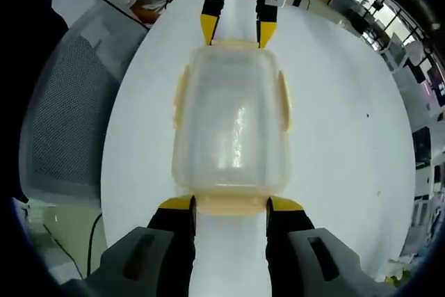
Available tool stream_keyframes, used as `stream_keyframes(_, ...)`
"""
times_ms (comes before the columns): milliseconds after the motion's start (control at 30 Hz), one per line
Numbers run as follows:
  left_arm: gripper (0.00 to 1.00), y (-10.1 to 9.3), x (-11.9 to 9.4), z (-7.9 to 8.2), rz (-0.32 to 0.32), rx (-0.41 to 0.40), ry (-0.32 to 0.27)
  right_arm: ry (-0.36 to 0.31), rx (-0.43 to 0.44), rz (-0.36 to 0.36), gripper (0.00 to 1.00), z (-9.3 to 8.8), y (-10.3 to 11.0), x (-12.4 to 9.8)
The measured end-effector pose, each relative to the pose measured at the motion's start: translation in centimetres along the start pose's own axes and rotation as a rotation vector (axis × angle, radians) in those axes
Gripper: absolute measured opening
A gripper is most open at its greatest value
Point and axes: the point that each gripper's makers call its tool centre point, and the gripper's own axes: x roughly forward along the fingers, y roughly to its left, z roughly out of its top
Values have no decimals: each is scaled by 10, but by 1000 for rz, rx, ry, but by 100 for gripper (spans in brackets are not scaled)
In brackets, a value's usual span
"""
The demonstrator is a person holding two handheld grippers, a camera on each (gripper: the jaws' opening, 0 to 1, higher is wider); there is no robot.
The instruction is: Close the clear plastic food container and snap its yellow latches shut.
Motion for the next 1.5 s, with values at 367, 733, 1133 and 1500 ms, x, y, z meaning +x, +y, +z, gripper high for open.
stream_keyframes(367,33,0,5,11,-18,8,34,-26,-6,-8,36,-12,2,-6)
stream_keyframes(733,33,5,14,9,-29,4,71,-40,26,0,36,-15,1,-2)
stream_keyframes(1133,33,2,17,8,-50,-15,83,-66,48,4,37,-18,5,4)
stream_keyframes(1500,34,2,19,7,-59,-27,87,-93,51,15,37,-19,6,6)
